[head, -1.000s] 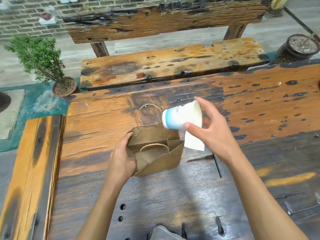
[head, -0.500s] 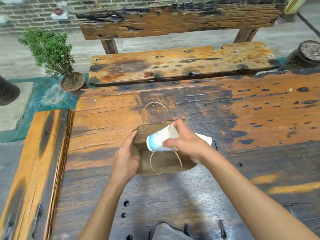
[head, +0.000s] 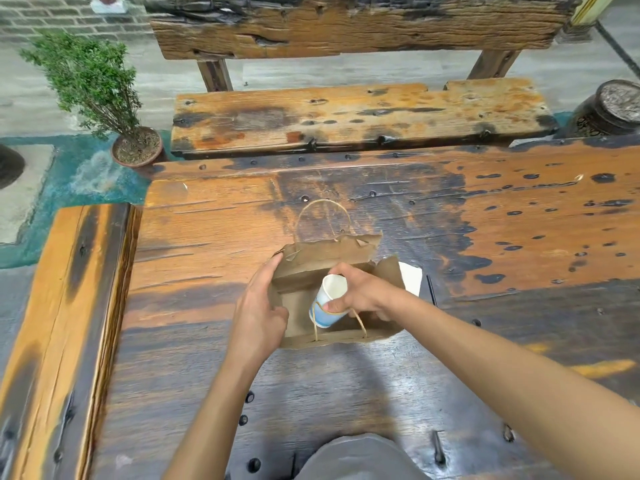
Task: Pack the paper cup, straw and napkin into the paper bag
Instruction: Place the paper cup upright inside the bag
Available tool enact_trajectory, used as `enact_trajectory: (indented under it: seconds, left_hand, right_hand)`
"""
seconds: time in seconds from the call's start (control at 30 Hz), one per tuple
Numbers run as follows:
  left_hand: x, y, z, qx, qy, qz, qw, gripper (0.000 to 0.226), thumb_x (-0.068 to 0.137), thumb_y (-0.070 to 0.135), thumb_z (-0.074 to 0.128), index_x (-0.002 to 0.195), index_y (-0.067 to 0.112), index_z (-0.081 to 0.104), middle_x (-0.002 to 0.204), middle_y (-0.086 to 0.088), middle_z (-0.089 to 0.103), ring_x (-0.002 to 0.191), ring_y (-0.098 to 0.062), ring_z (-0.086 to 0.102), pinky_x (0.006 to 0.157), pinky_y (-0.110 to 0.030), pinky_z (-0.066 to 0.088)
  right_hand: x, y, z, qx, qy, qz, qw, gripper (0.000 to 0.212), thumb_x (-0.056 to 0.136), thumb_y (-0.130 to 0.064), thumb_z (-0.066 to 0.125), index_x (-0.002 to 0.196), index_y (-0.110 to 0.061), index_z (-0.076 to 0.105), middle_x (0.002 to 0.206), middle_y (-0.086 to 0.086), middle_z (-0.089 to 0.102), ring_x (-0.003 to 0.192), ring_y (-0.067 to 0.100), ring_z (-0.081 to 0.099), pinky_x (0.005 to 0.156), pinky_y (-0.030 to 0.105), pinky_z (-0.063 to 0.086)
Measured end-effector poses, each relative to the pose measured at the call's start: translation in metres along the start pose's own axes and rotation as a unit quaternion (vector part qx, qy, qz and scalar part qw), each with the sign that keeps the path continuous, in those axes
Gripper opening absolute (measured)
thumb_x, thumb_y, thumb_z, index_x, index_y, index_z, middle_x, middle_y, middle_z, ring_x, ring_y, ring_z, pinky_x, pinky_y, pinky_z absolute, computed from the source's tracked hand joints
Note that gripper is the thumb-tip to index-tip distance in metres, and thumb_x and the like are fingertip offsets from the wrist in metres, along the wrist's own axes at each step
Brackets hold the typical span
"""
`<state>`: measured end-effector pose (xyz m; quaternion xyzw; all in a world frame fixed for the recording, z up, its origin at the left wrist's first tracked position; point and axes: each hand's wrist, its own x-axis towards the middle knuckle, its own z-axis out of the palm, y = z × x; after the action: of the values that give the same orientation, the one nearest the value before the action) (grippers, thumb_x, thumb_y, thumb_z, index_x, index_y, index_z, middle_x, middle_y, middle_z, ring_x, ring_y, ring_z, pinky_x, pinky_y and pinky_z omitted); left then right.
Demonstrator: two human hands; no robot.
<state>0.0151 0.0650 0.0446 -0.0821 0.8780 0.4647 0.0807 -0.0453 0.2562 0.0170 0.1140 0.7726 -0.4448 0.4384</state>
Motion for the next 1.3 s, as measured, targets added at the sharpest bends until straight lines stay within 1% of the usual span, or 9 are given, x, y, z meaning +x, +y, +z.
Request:
enact_trajectory:
  seconds: [0.1,0.2,0.3,0.5,0.57,0.83,1.0,1.13,1.3]
  left_hand:
    - [-0.002,-0.001,0.001,-0.001,0.0,-0.004,1.0,0.092,0.069,-0.016,0.049,0.147,0.035,0.041,0.148,0.013,0.048,0.125,-0.024,0.057,0.102,-0.031,0.045]
    - [-0.006,-0.001,0.005,-0.021,-0.006,-0.002,1.0,0.094,0.07,-0.016,0.049,0.147,0.036,0.04,0.15,0.009,0.047,0.122,-0.035,0.057,0.104,-0.044,0.046]
    - [-0.008,-0.002,0.007,-0.028,-0.008,-0.001,1.0,0.094,0.07,-0.017,0.048,0.146,0.038,0.038,0.153,0.01,0.043,0.123,-0.042,0.055,0.099,-0.055,0.048]
    - [-0.01,-0.005,0.006,-0.016,0.003,0.0,1.0,0.094,0.068,-0.018,0.049,0.148,0.031,0.039,0.153,0.008,0.042,0.14,-0.018,0.042,0.109,-0.045,0.041]
    - [-0.009,-0.005,0.005,-0.018,0.007,-0.001,1.0,0.095,0.067,-0.019,0.049,0.148,0.029,0.039,0.153,0.007,0.042,0.142,-0.013,0.039,0.111,-0.043,0.039]
    - [-0.005,0.0,0.002,-0.033,-0.022,-0.018,0.999,0.095,0.07,-0.017,0.049,0.148,0.036,0.037,0.155,0.012,0.039,0.122,-0.048,0.052,0.099,-0.058,0.046]
    - [-0.004,0.002,0.004,-0.033,-0.023,-0.019,0.999,0.095,0.07,-0.016,0.048,0.147,0.038,0.037,0.153,0.013,0.042,0.121,-0.044,0.054,0.1,-0.056,0.047]
    - [-0.002,0.005,0.004,-0.036,-0.014,-0.024,0.999,0.097,0.067,-0.019,0.046,0.148,0.034,0.039,0.15,0.007,0.046,0.133,-0.023,0.05,0.105,-0.05,0.045]
    - [-0.001,0.009,0.006,-0.033,-0.006,-0.029,0.999,0.096,0.068,-0.019,0.048,0.146,0.037,0.039,0.145,0.01,0.048,0.128,-0.023,0.053,0.099,-0.054,0.05]
  right_hand:
    - [0.018,0.002,0.009,0.076,0.029,0.079,0.994,0.053,0.078,-0.015,0.079,0.118,-0.026,0.047,0.089,0.004,0.059,0.064,0.018,0.055,0.05,0.023,0.046]
    - [0.032,0.007,0.02,0.076,0.061,0.137,0.986,0.062,0.078,-0.017,0.078,0.123,-0.027,0.037,0.11,0.006,0.057,0.087,0.029,0.061,0.07,0.041,0.045]
    - [0.042,0.009,0.03,-0.019,0.065,0.142,0.988,0.071,0.077,-0.024,0.08,0.127,-0.02,0.03,0.13,0.01,0.052,0.107,0.032,0.062,0.057,0.036,0.051]
    - [0.057,0.02,0.048,-0.184,0.059,0.101,0.976,0.087,0.072,-0.033,0.083,0.135,-0.018,0.025,0.141,0.017,0.039,0.127,0.035,0.047,0.103,0.043,0.044]
    - [0.06,0.024,0.051,-0.194,0.058,0.083,0.976,0.083,0.072,-0.032,0.083,0.133,-0.018,0.027,0.14,0.017,0.038,0.129,0.036,0.045,0.103,0.041,0.041]
    - [0.068,0.02,0.054,-0.282,0.051,0.055,0.957,0.083,0.073,-0.034,0.081,0.136,-0.021,0.028,0.142,0.014,0.033,0.129,0.04,0.045,0.103,0.049,0.043]
    - [0.058,0.011,0.039,-0.364,0.036,0.029,0.93,0.068,0.081,-0.035,0.074,0.134,-0.021,0.033,0.137,0.013,0.035,0.124,0.041,0.051,0.101,0.05,0.044]
    - [0.038,-0.007,0.019,-0.322,0.023,0.001,0.946,0.055,0.092,-0.03,0.06,0.141,-0.017,0.038,0.145,0.016,0.036,0.13,0.038,0.047,0.108,0.043,0.038]
    - [-0.025,-0.013,-0.022,-0.082,0.053,-0.09,0.991,0.034,0.096,-0.034,0.056,0.127,-0.022,0.057,0.127,0.002,0.06,0.115,0.022,0.059,0.1,0.037,0.046]
